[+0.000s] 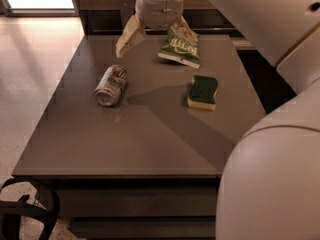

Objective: Place 7up can upright

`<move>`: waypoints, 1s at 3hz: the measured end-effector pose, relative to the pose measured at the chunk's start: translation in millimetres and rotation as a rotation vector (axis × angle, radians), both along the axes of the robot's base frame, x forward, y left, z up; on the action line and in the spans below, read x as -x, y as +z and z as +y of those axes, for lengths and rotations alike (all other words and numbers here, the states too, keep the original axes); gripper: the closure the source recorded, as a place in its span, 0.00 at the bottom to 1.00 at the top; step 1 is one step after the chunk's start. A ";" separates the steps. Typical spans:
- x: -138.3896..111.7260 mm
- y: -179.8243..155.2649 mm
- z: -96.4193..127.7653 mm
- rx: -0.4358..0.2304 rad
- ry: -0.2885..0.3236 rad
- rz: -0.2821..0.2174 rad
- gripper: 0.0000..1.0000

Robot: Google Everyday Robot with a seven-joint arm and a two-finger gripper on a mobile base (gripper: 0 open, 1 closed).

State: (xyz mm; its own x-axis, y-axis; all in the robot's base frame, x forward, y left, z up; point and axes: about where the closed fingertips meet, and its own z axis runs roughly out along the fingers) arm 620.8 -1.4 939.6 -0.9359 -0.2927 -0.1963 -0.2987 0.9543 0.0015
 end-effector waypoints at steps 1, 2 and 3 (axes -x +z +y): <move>-10.0 -16.2 46.8 -0.034 -0.062 0.009 0.00; -13.2 -16.9 49.6 -0.043 -0.061 -0.001 0.00; -24.0 -30.5 61.5 -0.053 -0.146 0.044 0.00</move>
Offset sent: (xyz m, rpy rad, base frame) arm -0.0072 0.0542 -0.0283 0.0168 0.0976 -0.1068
